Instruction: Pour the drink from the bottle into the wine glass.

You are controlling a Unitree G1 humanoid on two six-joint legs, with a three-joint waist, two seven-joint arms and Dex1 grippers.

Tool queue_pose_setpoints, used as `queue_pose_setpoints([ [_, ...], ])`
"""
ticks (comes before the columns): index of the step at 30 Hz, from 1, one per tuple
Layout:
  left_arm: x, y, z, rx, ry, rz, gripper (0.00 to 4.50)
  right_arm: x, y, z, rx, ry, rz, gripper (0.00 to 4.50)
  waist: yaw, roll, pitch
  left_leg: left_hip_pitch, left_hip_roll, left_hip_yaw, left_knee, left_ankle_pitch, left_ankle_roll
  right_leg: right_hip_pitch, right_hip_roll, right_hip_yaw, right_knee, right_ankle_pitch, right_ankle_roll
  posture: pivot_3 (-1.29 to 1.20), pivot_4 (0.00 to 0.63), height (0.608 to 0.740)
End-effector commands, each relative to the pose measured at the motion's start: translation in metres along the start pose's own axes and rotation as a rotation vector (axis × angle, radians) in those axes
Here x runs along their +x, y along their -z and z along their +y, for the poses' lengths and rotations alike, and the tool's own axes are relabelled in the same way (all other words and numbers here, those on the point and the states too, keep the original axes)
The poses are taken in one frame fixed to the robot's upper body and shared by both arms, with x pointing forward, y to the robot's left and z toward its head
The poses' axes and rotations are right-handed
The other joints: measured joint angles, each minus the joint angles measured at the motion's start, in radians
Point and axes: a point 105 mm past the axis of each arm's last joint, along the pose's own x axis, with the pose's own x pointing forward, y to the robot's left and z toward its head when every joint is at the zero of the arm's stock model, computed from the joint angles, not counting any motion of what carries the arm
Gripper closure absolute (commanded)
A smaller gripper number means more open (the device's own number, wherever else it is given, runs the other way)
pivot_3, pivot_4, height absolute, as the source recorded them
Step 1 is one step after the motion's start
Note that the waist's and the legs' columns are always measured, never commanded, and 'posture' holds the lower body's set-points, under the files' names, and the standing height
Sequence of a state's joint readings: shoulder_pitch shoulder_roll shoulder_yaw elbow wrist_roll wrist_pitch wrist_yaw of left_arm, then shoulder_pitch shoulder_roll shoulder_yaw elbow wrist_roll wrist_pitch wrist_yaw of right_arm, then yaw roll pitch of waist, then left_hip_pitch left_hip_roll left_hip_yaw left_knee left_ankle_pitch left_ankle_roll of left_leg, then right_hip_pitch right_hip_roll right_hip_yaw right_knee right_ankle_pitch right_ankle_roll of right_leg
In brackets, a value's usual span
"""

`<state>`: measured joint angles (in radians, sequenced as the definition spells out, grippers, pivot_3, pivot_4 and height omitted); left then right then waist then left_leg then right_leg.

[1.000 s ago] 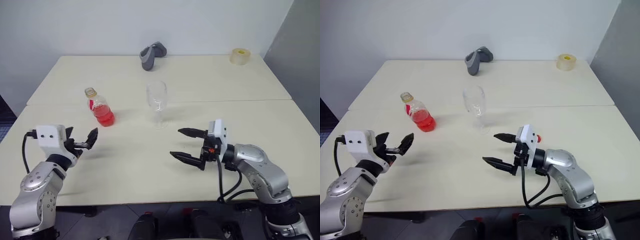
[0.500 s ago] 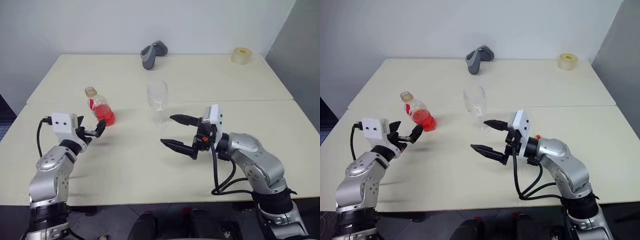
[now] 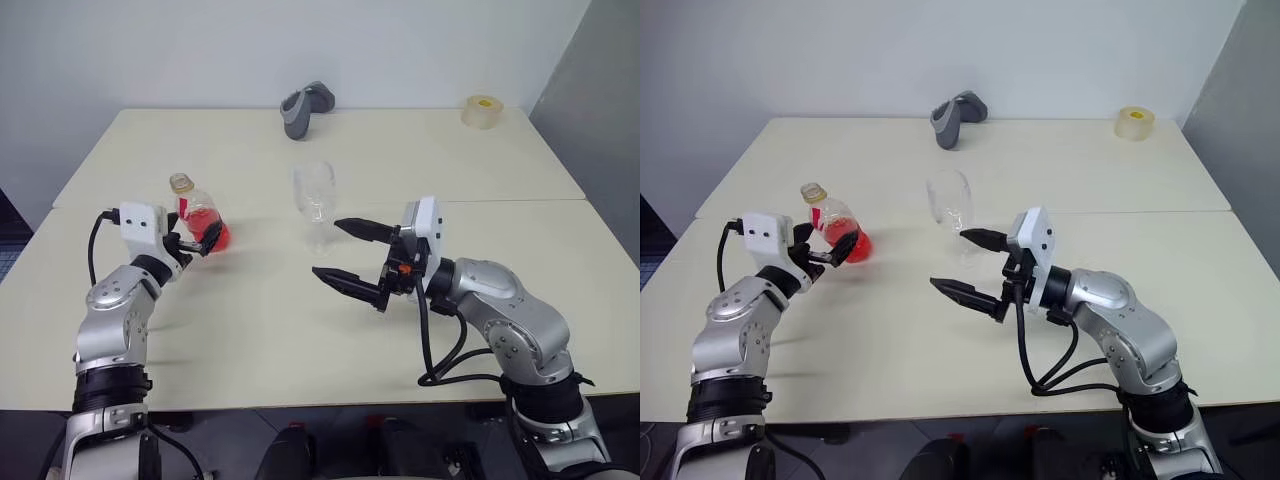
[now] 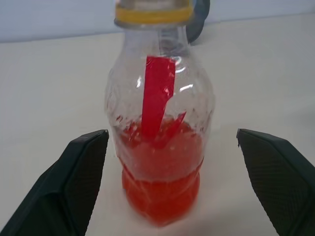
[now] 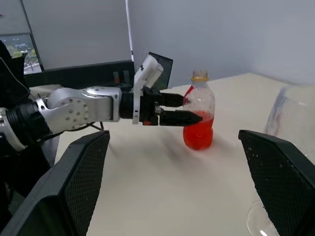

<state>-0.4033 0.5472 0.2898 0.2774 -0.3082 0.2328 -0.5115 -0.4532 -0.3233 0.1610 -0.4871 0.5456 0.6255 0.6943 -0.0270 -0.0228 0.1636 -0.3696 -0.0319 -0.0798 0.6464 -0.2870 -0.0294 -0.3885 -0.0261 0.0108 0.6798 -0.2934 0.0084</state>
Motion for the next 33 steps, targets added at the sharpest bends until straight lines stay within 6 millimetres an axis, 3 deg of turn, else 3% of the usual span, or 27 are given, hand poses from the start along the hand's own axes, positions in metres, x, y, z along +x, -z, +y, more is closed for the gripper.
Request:
queue_pose_setpoints([
  [1,0.004,-0.012,0.003,0.06,0.02,-0.037,0.0,0.001,-0.013,0.007,-0.033,-0.024,-0.041,0.03,0.0,0.0,0.0,0.0,0.0,0.0,0.0,0.001,-0.001,0.0,0.0,0.0,0.0,0.0,0.0,0.0,0.15,0.74],
  [33,0.048,0.0,0.002,0.071,0.058,-0.064,0.0,-0.004,-0.02,0.004,-0.048,0.027,-0.012,0.03,0.0,-0.001,0.0,-0.006,0.0,-0.002,0.002,0.0,0.001,-0.003,0.0,-0.003,0.0,0.0,0.0,0.0,0.15,0.74],
])
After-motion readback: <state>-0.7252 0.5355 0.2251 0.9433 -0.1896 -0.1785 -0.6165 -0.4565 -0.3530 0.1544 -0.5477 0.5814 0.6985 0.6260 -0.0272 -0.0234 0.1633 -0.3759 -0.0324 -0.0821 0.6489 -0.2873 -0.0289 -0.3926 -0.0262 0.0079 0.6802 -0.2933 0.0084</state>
